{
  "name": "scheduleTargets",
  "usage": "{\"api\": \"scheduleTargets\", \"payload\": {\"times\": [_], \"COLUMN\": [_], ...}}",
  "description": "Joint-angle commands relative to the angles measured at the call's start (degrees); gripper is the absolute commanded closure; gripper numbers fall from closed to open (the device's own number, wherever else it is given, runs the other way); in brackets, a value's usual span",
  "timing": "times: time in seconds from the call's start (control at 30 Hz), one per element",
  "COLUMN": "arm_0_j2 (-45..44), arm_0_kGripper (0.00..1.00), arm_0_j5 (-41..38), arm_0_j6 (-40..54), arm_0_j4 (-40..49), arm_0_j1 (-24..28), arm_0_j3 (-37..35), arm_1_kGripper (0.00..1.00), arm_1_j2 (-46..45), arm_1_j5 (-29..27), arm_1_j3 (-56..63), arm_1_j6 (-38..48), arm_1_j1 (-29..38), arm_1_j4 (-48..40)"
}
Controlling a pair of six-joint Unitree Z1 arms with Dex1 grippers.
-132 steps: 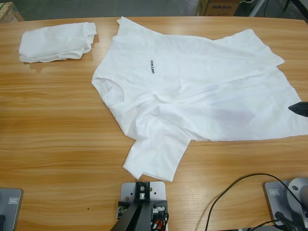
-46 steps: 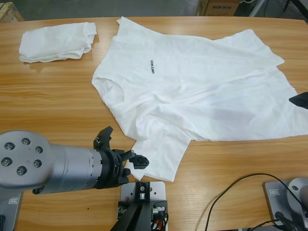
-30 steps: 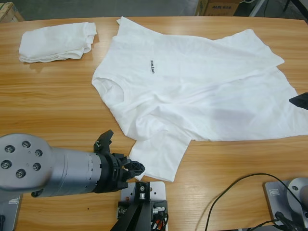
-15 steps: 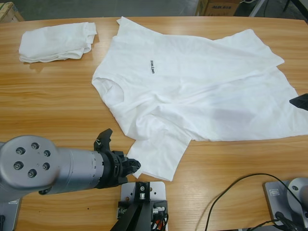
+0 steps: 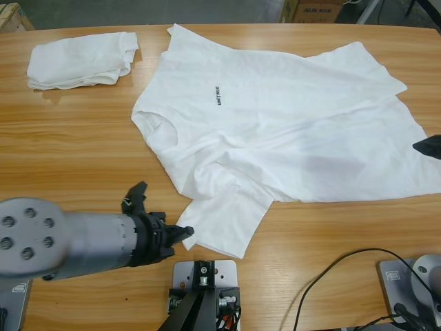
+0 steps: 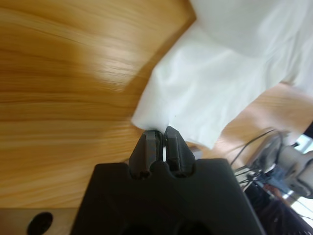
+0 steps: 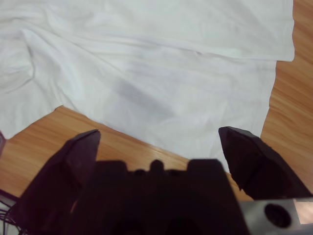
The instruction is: Fold clothes
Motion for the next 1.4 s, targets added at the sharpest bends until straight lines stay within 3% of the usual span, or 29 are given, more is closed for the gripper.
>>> {"api": "scheduleTargets", "payload": {"times": [0.03, 0.23, 0.37, 0.63, 0.9, 1.0, 1.03, 1.07, 1.1, 1.13, 1.23, 1.4], "arm_0_j2": [-11.1, -17.6, -20.7, -32.5, -30.9, -32.3, -33.7, -36.0, -38.8, -41.5, -46.2, -41.2], "arm_0_kGripper": [1.000, 1.000, 1.000, 1.000, 1.000, 1.000, 0.945, 0.432, 0.128, 0.046, 0.055, 0.291], "arm_0_j5": [6.1, 9.7, 10.1, 13.1, 11.8, 12.1, 12.5, 13.4, 14.6, 16.6, 24.8, 27.3], "arm_0_j6": [-10.9, -19.5, -25.9, -44.8, -63.5, -66.6, -66.4, -65.7, -63.3, -60.5, -45.2, -16.2], "arm_0_j4": [-0.5, -0.4, 1.3, 17.3, 18.4, 17.4, 17.5, 17.8, 19.5, 23.5, 40.2, 40.8], "arm_0_j1": [0.1, -1.0, -4.4, -12.4, -18.7, -18.9, -18.9, -18.9, -18.9, -18.9, -18.7, -17.9], "arm_0_j3": [9.3, 12.9, 14.0, 15.8, 16.2, 16.8, 16.9, 16.7, 16.2, 14.7, 5.8, 2.2], "arm_1_kGripper": [0.013, 0.013, 0.013, 0.013, 0.011, 0.006, 0.000, 0.000, 0.000, 0.000, 0.000, 0.000], "arm_1_j2": [1.6, 2.0, 2.0, 1.9, 2.5, 2.5, 2.2, 1.6, 1.1, 0.8, -0.1, 0.0], "arm_1_j5": [0.6, 0.6, 0.6, 0.6, 0.6, 0.6, 0.6, 1.0, 2.6, 4.0, 5.0, 5.4], "arm_1_j3": [1.5, 1.5, 1.5, 1.5, 1.4, 1.3, 1.4, 1.5, 1.4, 0.9, 0.5, 1.6], "arm_1_j6": [0.5, 0.5, 0.5, 0.5, 0.5, 0.5, 0.5, 0.5, 0.6, 1.3, 9.1, 18.6], "arm_1_j1": [-0.9, -0.9, -0.9, -0.9, -0.9, -0.9, -0.9, -0.9, -0.9, -0.9, -0.8, -0.8], "arm_1_j4": [1.0, 1.0, 1.0, 1.0, 1.0, 1.1, 1.1, 1.2, 1.9, 3.2, 5.2, 7.6]}}
